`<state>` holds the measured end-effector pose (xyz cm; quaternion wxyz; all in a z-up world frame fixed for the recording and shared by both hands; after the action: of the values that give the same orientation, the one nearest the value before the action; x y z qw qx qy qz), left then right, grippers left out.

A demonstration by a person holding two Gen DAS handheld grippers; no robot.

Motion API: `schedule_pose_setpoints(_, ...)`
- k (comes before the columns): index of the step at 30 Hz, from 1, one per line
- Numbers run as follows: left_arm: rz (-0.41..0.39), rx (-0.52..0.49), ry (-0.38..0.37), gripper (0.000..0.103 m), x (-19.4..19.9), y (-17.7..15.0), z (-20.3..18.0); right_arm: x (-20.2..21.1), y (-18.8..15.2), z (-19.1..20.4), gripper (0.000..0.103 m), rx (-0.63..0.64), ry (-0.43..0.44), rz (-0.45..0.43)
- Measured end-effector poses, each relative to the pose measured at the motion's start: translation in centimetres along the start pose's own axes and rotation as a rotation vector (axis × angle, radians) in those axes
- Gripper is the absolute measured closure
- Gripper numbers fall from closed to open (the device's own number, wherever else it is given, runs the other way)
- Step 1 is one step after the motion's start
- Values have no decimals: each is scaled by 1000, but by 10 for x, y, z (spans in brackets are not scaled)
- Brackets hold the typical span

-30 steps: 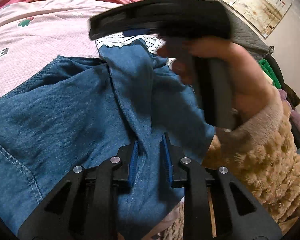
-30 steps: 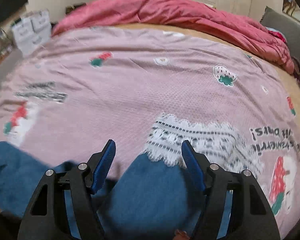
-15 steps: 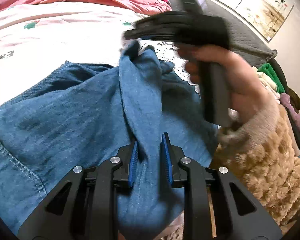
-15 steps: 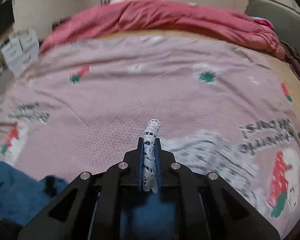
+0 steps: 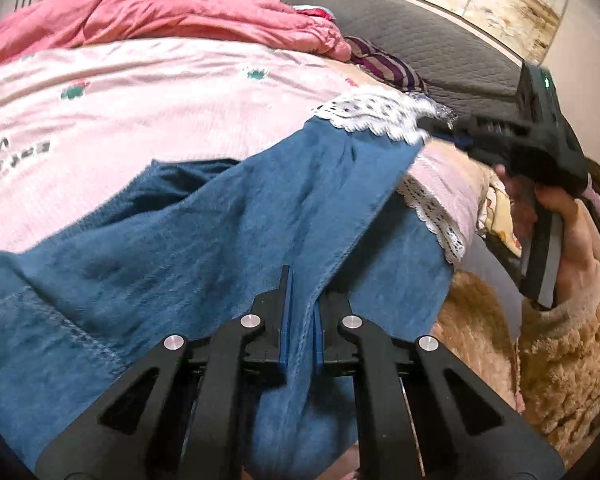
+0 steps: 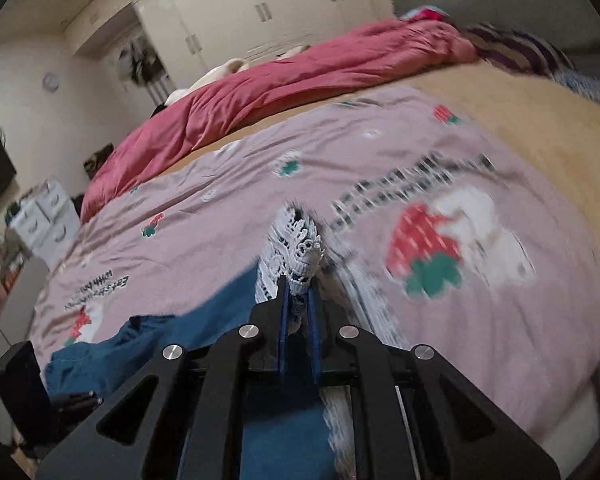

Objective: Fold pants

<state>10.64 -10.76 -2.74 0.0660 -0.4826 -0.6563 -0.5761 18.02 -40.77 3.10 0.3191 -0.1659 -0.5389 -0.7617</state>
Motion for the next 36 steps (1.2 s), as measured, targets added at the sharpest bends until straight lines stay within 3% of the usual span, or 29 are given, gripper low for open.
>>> schedule_pose_setpoints(10,-33,-191,30,100,28,-10,-35,59,-62,-37,95,-199,43,50)
schedule_pose_setpoints(17,52,-230,48,98,12,-29,-39,51,-91,-50,93,-226,11,145)
schedule_pose_setpoints(24,79,-271,62,98,8,-39,-46,47,-94,-65,92,-311,36,148)
schedule_pose_setpoints(29,83,-316,72,98,11,-39,-52,51,-99,-62,95,-270,8,156)
schedule_pose_setpoints(36,159,-311,78,98,-5,-53,-45,41,-112,-78,93,-308,-10,209)
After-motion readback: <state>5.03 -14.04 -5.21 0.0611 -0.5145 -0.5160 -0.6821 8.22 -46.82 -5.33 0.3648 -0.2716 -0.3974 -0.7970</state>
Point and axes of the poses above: each gripper's, at about its wrist camera, not at the fingertips, and x roughly against the way its jaws point, z to its left, y to its top, the point moved 2 cm from there along -x, roughly the way its jaws point, and after that the axes turned 2 degrees about -z, right-handed, at the moved point
